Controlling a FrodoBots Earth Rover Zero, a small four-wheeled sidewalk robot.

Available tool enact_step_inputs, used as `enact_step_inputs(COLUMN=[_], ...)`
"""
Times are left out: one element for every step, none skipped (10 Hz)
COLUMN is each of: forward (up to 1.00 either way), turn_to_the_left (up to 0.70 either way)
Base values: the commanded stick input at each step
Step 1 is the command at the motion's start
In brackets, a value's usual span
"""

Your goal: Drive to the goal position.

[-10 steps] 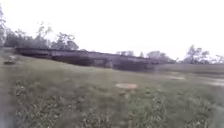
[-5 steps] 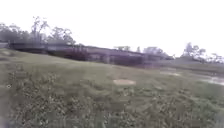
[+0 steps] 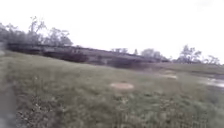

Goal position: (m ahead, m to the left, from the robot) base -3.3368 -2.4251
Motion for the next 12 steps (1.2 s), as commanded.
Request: enact_step_inputs(forward=[0.48,0.49,0.49,0.49,0.49,0.49,0.49,0.49,0.49,0.49,0.49,0.49], turn_to_the_left=[0.0,0.0,0.0,0.0,0.0,0.0,0.0,0.0,0.0,0.0,0.0,0.0])
